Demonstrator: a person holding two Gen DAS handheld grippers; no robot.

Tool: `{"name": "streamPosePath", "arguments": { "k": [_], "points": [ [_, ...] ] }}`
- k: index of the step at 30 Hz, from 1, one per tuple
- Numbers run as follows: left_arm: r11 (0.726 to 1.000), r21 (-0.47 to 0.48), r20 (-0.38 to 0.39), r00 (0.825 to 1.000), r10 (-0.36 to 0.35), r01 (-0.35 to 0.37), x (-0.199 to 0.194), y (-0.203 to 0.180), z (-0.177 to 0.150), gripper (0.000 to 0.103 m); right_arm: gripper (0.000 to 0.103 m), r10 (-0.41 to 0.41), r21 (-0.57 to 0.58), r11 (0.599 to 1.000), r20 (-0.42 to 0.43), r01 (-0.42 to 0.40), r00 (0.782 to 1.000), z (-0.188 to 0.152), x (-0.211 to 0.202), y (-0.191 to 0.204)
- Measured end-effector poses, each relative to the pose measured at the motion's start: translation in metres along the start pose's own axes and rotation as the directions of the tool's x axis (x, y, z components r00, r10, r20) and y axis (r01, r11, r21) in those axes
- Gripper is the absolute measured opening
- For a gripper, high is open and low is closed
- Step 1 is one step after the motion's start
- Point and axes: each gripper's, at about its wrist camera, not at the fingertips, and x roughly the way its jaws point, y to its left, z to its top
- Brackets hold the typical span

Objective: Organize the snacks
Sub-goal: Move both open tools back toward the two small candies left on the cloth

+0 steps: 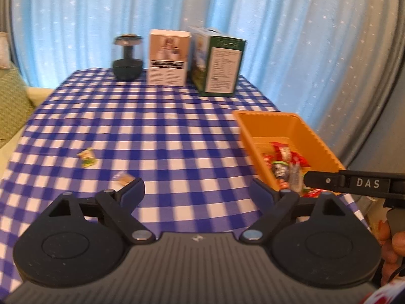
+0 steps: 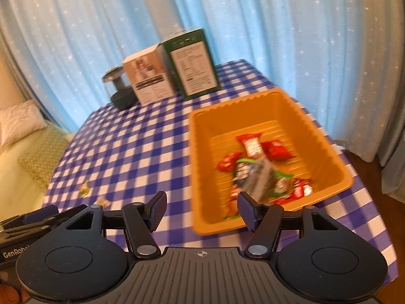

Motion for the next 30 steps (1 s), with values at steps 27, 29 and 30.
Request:
{"name": "streamPosePath", "arguments": {
  "k": [27,29,30],
  "points": [
    [0.980,-0.103,0.009,0.985,0.174,-0.173,-0.034,0.107,-0.008,0.092,0.062,0.106,-0.162,0.980,-0.070,-0.116,0.992,-0.027,0.032,0.091],
    [0.980,-0.099,0.011,0.985,0.174,-0.172,-0.032,0.109,-0.007,0.092,0.062,0.110,-0.170,0.978,-0.072,-0.120,0.991,-0.028,0.034,0.093],
    [0.980,-0.096,0.012,0.984,0.175,-0.173,-0.030,0.110,-0.007,0.092,0.062,0.110,-0.175,0.977,-0.073,-0.122,0.991,-0.028,0.036,0.095]
  ]
}}
